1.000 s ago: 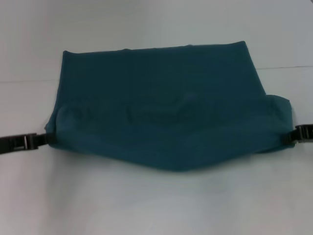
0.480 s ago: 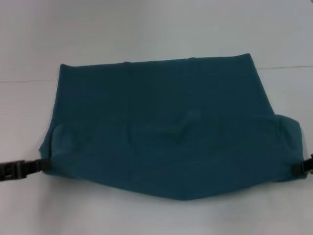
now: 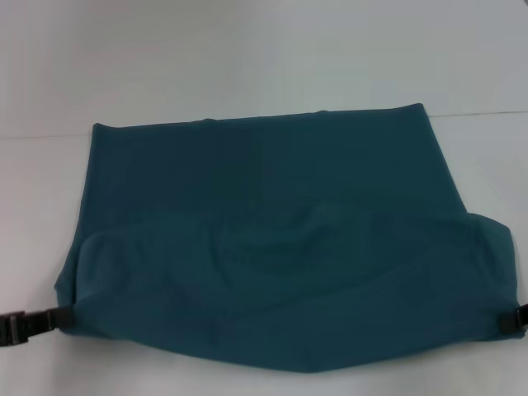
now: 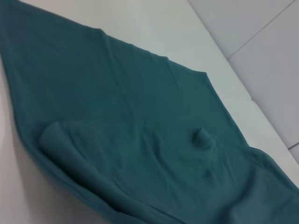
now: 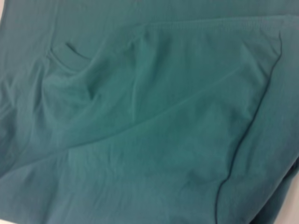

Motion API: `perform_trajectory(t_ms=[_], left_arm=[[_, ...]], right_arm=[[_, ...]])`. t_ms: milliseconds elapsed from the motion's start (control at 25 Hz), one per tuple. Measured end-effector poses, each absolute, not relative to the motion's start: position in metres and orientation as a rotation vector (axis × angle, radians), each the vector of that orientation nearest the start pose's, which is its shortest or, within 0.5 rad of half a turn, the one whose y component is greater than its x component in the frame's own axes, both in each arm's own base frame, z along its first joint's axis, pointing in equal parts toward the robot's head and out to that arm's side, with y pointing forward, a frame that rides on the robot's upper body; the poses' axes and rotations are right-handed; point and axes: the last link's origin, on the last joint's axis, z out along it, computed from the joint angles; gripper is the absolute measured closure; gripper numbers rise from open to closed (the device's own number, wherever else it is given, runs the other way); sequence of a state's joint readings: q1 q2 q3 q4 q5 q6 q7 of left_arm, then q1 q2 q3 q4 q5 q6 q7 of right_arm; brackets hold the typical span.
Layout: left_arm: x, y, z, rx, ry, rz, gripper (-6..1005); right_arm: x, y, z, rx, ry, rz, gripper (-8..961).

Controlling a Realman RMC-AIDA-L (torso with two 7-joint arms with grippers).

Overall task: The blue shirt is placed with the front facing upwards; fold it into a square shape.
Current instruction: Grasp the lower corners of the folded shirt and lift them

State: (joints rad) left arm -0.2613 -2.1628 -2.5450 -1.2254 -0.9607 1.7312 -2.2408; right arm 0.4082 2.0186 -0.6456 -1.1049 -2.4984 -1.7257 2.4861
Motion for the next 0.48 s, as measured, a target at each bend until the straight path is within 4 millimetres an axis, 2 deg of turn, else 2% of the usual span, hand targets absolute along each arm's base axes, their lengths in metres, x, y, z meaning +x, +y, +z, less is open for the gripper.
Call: perform_trajectory(t_ms=[480], left_arm=[[-0.310,0.244,0.065,-2.266,-1.673,-0.553,980]], right_arm=[[0.337,0.268,0.086,-2.126,1.945,0.117,898]])
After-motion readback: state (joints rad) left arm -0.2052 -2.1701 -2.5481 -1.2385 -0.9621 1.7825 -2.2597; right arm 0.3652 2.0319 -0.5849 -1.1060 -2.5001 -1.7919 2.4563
